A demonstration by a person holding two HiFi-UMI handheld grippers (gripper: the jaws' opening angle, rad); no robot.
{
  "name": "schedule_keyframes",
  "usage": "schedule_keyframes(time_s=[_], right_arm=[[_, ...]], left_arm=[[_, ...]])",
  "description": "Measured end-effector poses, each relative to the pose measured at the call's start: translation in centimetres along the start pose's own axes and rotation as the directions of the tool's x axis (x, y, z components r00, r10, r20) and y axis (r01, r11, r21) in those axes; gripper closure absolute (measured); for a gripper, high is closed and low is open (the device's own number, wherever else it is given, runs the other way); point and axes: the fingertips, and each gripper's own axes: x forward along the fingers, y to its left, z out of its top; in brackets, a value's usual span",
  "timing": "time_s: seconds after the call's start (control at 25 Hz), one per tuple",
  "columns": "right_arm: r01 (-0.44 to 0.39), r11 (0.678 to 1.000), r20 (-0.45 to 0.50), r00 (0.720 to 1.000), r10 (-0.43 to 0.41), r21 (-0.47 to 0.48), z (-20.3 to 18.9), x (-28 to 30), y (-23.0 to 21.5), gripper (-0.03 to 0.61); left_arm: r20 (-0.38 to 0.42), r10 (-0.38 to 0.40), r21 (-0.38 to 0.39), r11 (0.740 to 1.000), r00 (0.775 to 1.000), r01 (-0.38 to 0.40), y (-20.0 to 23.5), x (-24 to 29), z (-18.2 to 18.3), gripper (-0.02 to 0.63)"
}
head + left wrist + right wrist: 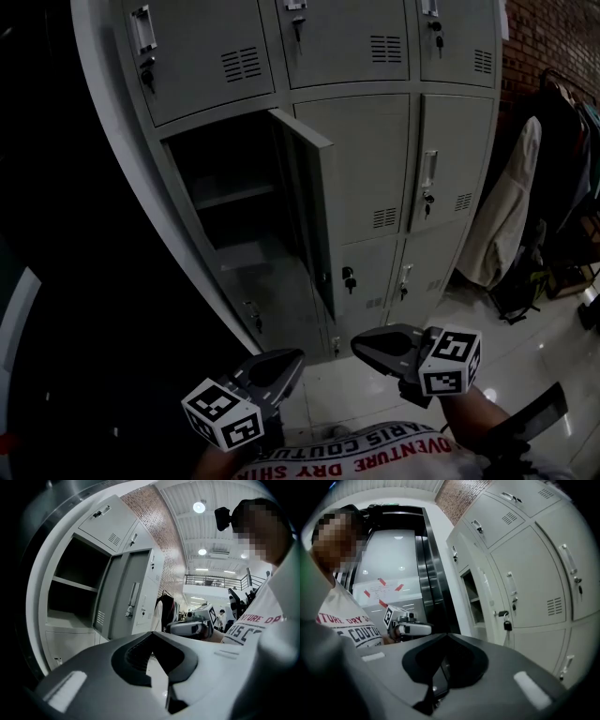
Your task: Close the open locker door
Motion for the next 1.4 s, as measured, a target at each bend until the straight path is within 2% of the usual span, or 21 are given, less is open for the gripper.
schedule_keyframes(time_s=[0.24,0.44,0.56,0.76,1.0,1.4], right_arm=[[0.101,0.987,0.067,0.993,-0.094,-0.123,5.3,0.1,-4.6,0.583],[0.188,0.966,0.095,0.98,-0.173,-0.18,8.1,1.7,-8.6,0.584],[0.207,0.958,0.106,0.976,-0.189,-0.196,9.7,2.7,-10.4,0.584],[0.184,0.959,0.116,0.98,-0.162,-0.216,11.4,4.4,-11.7,0.584],[0.13,0.965,0.104,0.989,-0.108,-0.229,11.6,6.5,-11.1,0.586],[-0.056,0.964,0.055,0.996,0.073,-0.259,11.1,13.2,-7.6,0.586]], left_arm=[[-0.014,0.028,0.009,1.0,0.999,-0.028,0.6,0.1,0.4,0.609],[-0.02,0.061,-0.004,0.998,0.998,-0.061,1.9,-0.5,0.4,0.609],[-0.014,0.067,-0.017,0.998,0.998,-0.067,2.9,-0.5,0.3,0.609],[-0.012,0.096,-0.023,0.995,0.995,-0.096,5.0,-0.1,1.1,0.609],[0.004,0.096,-0.034,0.995,0.995,-0.096,7.2,0.3,1.6,0.609],[0.023,0.151,-0.054,0.987,0.988,-0.15,10.2,-0.4,2.2,0.609]])
